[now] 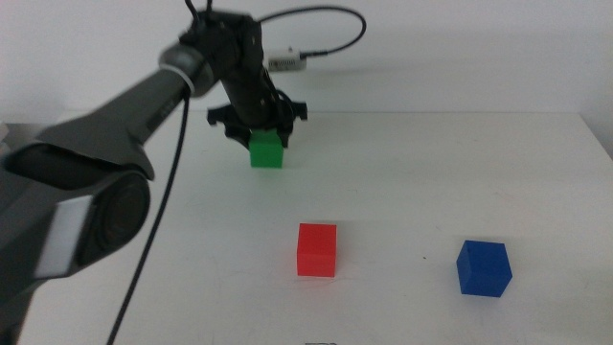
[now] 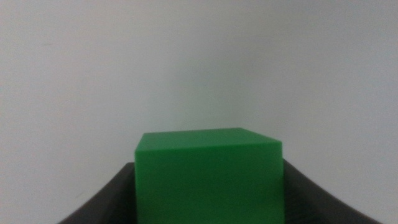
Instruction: Stack red cubes first, then green, then blue cubes in a specific spot.
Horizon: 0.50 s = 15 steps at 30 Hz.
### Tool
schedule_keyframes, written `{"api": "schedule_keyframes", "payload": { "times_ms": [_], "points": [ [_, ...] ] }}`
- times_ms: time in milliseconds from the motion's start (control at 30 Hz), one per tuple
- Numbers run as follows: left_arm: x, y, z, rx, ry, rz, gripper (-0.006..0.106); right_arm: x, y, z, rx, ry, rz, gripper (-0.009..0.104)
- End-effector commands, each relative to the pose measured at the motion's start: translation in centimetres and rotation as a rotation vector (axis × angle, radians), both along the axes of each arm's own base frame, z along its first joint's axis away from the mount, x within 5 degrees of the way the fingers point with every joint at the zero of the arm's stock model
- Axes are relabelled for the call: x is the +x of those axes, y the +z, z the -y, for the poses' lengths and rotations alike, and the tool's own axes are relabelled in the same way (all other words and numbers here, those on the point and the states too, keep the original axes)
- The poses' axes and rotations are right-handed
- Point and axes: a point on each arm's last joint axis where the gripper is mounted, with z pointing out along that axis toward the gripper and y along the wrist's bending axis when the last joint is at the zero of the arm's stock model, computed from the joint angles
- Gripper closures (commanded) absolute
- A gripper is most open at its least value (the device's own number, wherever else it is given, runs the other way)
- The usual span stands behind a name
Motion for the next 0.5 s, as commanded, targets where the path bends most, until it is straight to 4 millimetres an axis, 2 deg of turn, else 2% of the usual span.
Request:
{"api": "schedule_keyframes", "payload": {
  "times_ms": [0, 167, 300, 467],
  "points": [
    [-1.9, 8.0, -0.1, -0.013, -0.004, 0.144, 0.097, -0.2, 1.6, -0.1, -0.018, 0.008, 0.117, 0.001],
    [-4.5, 11.3, 0.8, 0.038, 0.002, 0.188, 0.098, -0.2, 1.6, -0.1, -0.018, 0.008, 0.117, 0.001],
    [-7.2, 12.4, 1.9, 0.056, 0.025, 0.199, 0.098, -0.2, 1.6, -0.1, -0.018, 0.008, 0.117, 0.001],
    [-12.9, 13.2, 4.4, 0.031, 0.015, 0.267, 0.098, -0.2, 1.6, -0.1, -0.018, 0.008, 0.117, 0.001]
  ]
}}
